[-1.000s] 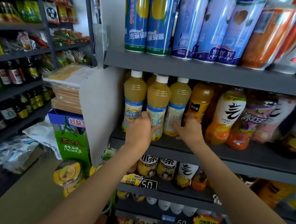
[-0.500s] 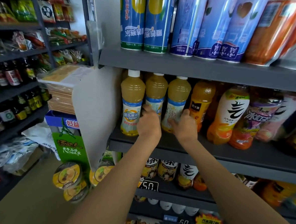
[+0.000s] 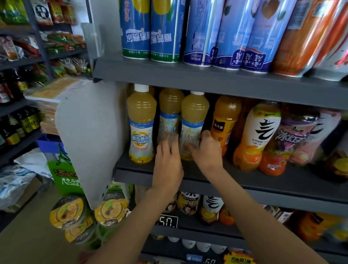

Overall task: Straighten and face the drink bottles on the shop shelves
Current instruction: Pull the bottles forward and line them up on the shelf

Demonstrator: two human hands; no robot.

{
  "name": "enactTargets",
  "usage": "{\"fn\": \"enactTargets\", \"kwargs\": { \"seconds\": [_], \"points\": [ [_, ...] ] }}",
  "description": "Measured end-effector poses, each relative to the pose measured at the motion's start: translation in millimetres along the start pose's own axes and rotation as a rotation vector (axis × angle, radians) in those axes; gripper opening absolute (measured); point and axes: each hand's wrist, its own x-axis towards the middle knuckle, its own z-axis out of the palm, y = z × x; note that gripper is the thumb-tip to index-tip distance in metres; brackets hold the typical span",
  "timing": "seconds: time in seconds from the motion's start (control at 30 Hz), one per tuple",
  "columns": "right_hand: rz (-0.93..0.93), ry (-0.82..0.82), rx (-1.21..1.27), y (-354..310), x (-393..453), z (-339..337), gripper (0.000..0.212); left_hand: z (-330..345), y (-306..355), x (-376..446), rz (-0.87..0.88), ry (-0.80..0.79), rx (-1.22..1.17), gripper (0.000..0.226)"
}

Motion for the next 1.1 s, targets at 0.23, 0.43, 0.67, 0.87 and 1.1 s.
{"fn": "enactTargets", "kwargs": {
  "seconds": [0.23, 0.43, 0.67, 0.87, 1.1],
  "points": [
    [-0.062, -0.108, 0.055, -17.2, -21.1, 6.2, 0.045, -23.0, -18.9, -7.5, 0.016, 0.203, -0.025, 0.044],
    [-0.025, -0.126, 0.137, -39.2, -27.0, 23.4, 0.052, -30.7, -29.1, -12.3, -0.054, 0.195, -0.032, 0.047],
    [-0.017, -0.115, 0.241, -23.1, -37.4, 15.6, 0.048, -37.3, -12.3, -25.0, 0.08, 0.183, -0.103, 0.043],
    [-0.002, -0.036, 0.265, 53.5, -68.1, -28.1, 0.005, -4.7, 19.4, -37.2, 0.16, 0.099, -0.16, 0.039],
    [0.123, 0.231, 0.051, 153.3, -94.3, -98.1, 0.006, 45.0, 89.1, -63.5, 0.335, -0.104, -0.217, 0.039]
  ]
}}
